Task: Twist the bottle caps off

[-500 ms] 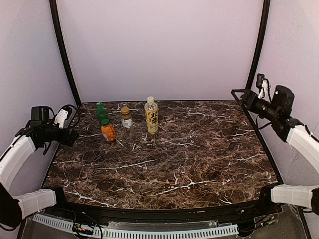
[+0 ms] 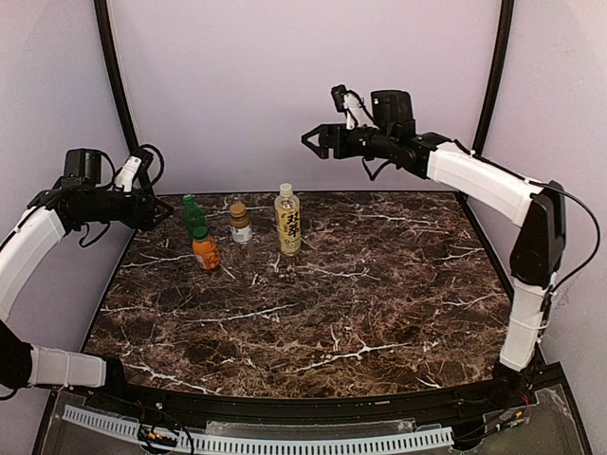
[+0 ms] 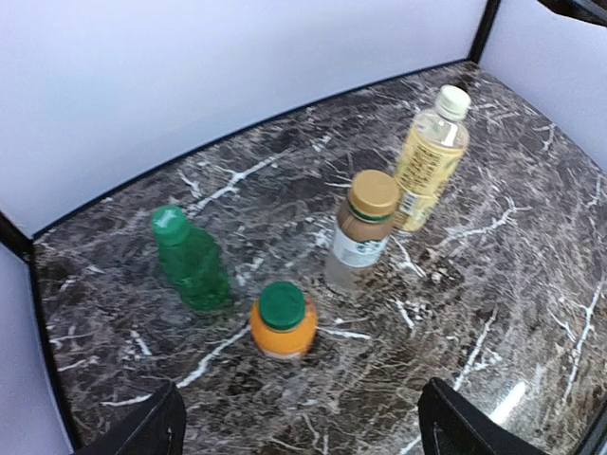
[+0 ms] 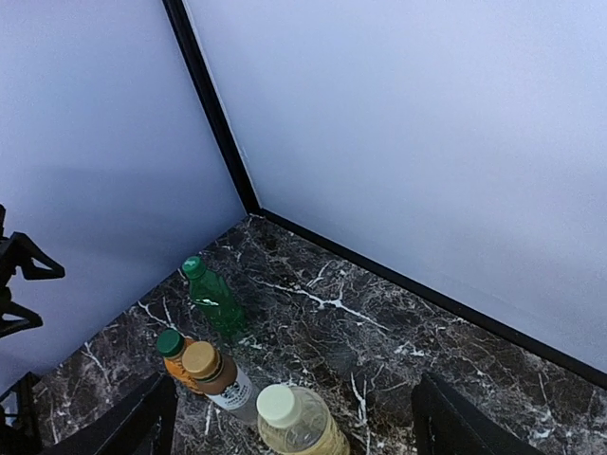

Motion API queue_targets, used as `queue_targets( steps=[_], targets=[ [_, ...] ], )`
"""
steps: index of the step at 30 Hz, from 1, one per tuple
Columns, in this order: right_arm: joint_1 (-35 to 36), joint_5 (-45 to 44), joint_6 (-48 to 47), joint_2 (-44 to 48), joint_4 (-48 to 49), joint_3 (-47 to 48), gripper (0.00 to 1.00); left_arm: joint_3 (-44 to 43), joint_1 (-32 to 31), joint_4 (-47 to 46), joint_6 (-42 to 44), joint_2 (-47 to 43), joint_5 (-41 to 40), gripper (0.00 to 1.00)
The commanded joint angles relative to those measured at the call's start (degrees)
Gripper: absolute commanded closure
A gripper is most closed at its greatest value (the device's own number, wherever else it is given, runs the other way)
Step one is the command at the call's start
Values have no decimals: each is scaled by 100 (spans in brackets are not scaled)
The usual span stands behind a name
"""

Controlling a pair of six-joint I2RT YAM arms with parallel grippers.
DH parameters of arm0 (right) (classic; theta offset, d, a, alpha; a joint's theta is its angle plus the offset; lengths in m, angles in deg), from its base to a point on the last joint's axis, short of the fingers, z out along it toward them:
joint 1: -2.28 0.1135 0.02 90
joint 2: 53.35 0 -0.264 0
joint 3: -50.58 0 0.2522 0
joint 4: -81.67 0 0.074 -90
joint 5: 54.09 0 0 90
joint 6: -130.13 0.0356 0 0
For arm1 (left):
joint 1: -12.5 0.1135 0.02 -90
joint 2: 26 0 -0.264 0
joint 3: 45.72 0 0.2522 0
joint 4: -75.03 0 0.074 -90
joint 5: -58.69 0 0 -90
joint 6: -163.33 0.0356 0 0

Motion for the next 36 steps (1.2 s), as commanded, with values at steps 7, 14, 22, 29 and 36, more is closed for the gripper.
queue_targets(
  steps=[7,14,22,29,36],
  targets=[
    [967,-1893,-1366,-2266,-1637,2497,19,-353,-421,752,-147,476,717,13],
    [1060,-2078,-1278,-2661,-1810,2684,34,-335,-442,773,-133,548,840,13],
    [1123,-1848,-1308,-2603,-1653,2432,70,-368,-444,818,-98,557,859,13],
    [1106,-1812,-1308,-2253,-1821,2261,100,-488,-447,996,31,522,975,14],
    [1041,-565,-1339,-660,-1899,1469,100,-1495,-1177,2583,1323,698,602,20]
  ],
)
